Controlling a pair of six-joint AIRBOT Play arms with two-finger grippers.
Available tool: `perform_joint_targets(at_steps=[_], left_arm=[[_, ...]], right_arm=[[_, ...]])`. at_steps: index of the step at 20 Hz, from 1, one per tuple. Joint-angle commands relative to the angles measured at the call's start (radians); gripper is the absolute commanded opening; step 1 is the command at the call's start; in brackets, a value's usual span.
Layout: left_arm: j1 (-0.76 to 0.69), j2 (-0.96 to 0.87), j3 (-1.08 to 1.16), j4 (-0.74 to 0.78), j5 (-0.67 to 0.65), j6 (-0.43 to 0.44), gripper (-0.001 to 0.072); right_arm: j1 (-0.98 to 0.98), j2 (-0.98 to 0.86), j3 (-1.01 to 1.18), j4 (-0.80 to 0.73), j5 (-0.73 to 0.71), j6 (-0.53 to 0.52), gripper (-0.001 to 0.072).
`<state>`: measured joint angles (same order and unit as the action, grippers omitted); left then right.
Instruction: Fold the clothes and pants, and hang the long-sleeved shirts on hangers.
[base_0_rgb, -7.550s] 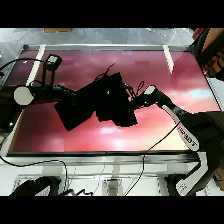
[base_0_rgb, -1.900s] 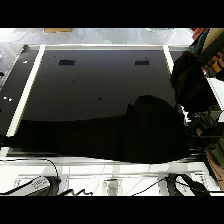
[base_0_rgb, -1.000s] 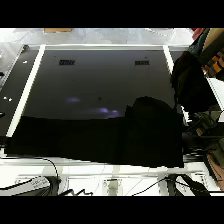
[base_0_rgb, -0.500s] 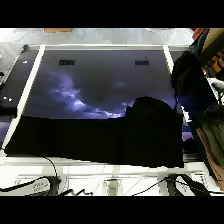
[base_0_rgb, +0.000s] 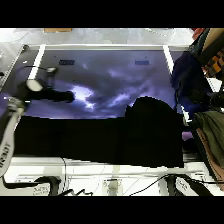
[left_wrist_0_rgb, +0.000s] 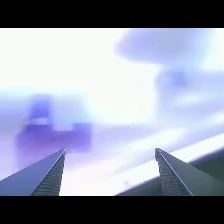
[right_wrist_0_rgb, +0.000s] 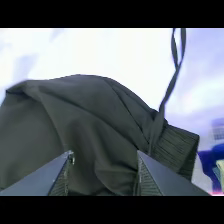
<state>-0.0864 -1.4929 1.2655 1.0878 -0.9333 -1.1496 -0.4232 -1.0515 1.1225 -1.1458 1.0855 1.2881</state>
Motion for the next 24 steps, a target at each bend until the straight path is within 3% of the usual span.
perform_joint_targets(at_steps=[1,4,5,7,11,19,21,22,23,24], left_arm=[[-0.255,-0.088,0.001,-0.158,0.121,0.064,0.0655],[-0.425,-0.171,0.010,-0.158,0.319,-0.018,0.0653],[-0.462,-0.202,0.028,-0.158,0.331,-0.024,0.0652],[-0.511,-0.264,0.081,-0.158,0.320,-0.030,0.0652],[-0.525,-0.367,0.204,-0.159,0.318,-0.135,0.0652],[-0.526,-0.477,0.294,-0.245,0.285,-0.133,0.0636],[-0.529,-0.484,0.294,-0.244,0.286,-0.132,0.0483],[-0.531,-0.484,0.294,-0.244,0.286,-0.118,0.0460],[-0.533,-0.484,0.294,-0.244,0.293,-0.100,0.0327],[-0.533,-0.484,0.298,-0.244,0.303,-0.082,0.0104]], right_arm=[[0.000,-0.009,0.001,0.023,-0.020,0.002,0.0446],[0.000,-0.009,0.001,0.015,-0.020,0.002,0.0446],[0.000,-0.009,0.001,0.013,-0.020,0.002,0.0446],[0.000,-0.009,0.001,0.011,-0.020,0.001,0.0446],[0.000,-0.009,0.001,0.011,-0.020,0.001,0.0445],[0.000,-0.009,0.001,0.003,-0.021,0.001,0.0446],[0.000,-0.009,0.001,-0.012,-0.022,0.001,0.0445],[0.000,-0.009,0.001,-0.016,-0.022,0.001,0.0445],[0.000,-0.009,0.001,-0.016,-0.022,0.001,0.0446],[0.000,-0.009,0.001,-0.016,-0.022,0.001,0.0445]])
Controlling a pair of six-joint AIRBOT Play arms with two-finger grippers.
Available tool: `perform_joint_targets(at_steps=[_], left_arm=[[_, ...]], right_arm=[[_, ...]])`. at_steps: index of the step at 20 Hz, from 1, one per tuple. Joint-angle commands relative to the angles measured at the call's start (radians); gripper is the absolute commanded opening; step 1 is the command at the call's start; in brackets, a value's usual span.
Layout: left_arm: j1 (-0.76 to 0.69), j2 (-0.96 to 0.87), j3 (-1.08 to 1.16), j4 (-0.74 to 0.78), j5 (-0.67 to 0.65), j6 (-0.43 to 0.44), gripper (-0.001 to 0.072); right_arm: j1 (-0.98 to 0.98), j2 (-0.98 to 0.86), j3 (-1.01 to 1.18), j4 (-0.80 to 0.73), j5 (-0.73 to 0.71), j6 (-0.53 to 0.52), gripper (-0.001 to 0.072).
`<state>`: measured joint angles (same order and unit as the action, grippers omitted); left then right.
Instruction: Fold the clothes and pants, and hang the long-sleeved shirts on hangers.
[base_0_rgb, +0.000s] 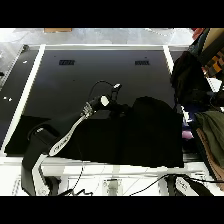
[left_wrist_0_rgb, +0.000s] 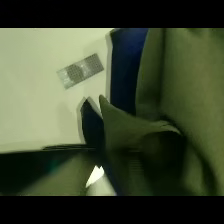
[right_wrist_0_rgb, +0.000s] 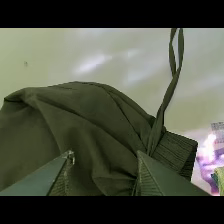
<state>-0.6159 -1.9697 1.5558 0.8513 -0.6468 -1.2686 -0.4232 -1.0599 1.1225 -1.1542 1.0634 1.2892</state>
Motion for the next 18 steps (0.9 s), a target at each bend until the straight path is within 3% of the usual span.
perform_joint_targets(at_steps=[1,4,8,15,18], left_arm=[[-0.003,-0.006,0.011,-0.008,0.039,0.050,0.0008],[0.003,-0.003,0.051,-0.007,0.091,0.056,0.0010],[0.037,0.058,0.116,0.076,0.090,0.182,0.0009],[0.060,0.309,0.120,0.723,0.091,0.204,0.0010],[0.068,0.380,0.120,0.922,0.090,0.203,0.0009]], right_arm=[[0.000,-0.001,0.001,-0.008,0.000,0.000,0.0446],[0.000,-0.001,0.001,-0.028,0.000,0.000,0.0445],[0.000,-0.001,0.001,-0.083,0.001,0.000,0.0445],[0.000,-0.001,0.001,-0.085,-0.003,0.000,0.0445],[0.000,-0.001,0.001,-0.085,-0.003,0.000,0.0445]])
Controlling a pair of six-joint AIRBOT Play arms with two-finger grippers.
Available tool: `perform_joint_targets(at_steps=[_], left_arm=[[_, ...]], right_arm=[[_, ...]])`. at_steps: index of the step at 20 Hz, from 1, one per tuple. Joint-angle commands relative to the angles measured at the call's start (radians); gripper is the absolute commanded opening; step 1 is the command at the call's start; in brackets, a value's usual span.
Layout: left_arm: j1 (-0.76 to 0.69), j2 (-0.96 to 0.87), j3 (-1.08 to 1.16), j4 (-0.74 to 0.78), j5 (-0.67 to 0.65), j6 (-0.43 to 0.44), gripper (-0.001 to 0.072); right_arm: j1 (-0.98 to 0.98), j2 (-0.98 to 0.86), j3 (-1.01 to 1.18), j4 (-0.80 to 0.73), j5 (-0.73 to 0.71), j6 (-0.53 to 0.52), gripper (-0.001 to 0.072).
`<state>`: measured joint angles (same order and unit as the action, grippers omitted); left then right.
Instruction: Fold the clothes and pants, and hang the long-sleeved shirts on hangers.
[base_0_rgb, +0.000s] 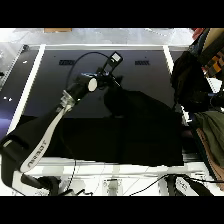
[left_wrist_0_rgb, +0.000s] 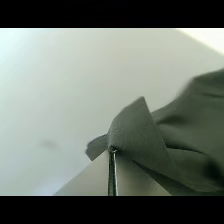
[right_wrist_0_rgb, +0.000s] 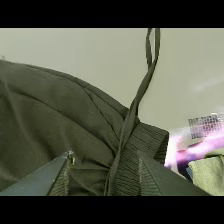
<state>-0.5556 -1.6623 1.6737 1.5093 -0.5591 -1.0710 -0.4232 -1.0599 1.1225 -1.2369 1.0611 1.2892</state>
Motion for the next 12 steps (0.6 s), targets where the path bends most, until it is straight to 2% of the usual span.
perform_joint_targets(at_steps=[1,6,10,12], left_arm=[[0.013,0.092,0.002,0.311,0.002,0.006,0.0010],[0.090,0.164,0.002,0.462,-0.001,0.005,0.0010],[0.206,0.208,0.002,0.469,-0.001,0.000,0.0009],[0.277,0.214,0.002,0.469,-0.003,-0.063,0.0009]], right_arm=[[0.000,-0.001,0.001,-0.003,0.000,0.000,0.0445],[0.000,-0.001,0.001,-0.029,0.000,0.000,0.0445],[0.000,-0.001,0.001,-0.036,-0.001,0.000,0.0445],[0.000,-0.001,0.001,-0.036,-0.001,0.000,0.0445]])
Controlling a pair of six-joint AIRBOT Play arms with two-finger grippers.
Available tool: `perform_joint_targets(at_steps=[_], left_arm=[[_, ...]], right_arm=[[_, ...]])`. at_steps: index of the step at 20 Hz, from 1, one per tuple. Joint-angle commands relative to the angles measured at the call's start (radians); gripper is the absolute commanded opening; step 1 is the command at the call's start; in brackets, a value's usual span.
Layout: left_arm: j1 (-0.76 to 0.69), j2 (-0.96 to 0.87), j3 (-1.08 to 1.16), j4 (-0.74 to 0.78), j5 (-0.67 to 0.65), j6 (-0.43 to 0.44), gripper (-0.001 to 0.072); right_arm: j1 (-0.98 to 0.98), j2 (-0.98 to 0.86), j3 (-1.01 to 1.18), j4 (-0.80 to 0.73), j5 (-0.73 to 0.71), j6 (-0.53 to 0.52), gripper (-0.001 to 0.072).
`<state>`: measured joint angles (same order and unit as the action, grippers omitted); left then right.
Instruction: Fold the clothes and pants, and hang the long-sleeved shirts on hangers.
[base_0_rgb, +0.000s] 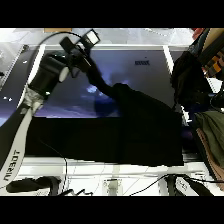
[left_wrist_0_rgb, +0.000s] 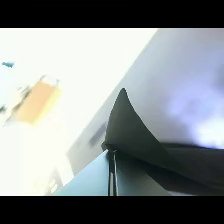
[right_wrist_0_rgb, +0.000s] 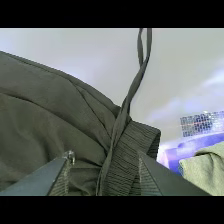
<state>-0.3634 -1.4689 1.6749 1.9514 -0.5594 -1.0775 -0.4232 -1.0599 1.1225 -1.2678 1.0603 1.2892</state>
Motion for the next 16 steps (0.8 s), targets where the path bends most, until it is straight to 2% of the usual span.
perform_joint_targets(at_steps=[1,4,7,12,16], left_arm=[[0.123,0.019,0.000,0.027,-0.003,-0.105,0.0009],[0.234,0.015,-0.002,0.014,-0.003,-0.219,0.0010],[0.305,0.013,-0.008,-0.004,-0.064,-0.221,0.0010],[0.368,-0.010,-0.013,0.012,-0.340,-0.216,0.0010],[0.436,-0.052,-0.020,0.041,-0.469,-0.217,0.0010]], right_arm=[[0.000,-0.001,0.001,-0.005,0.000,0.000,0.0445],[0.000,-0.001,0.001,-0.012,-0.002,0.000,0.0445],[0.000,-0.001,0.001,-0.013,-0.006,0.001,0.0445],[0.000,-0.001,0.001,-0.012,-0.005,0.001,0.0445],[0.000,-0.001,0.001,-0.012,-0.004,0.001,0.0445]])
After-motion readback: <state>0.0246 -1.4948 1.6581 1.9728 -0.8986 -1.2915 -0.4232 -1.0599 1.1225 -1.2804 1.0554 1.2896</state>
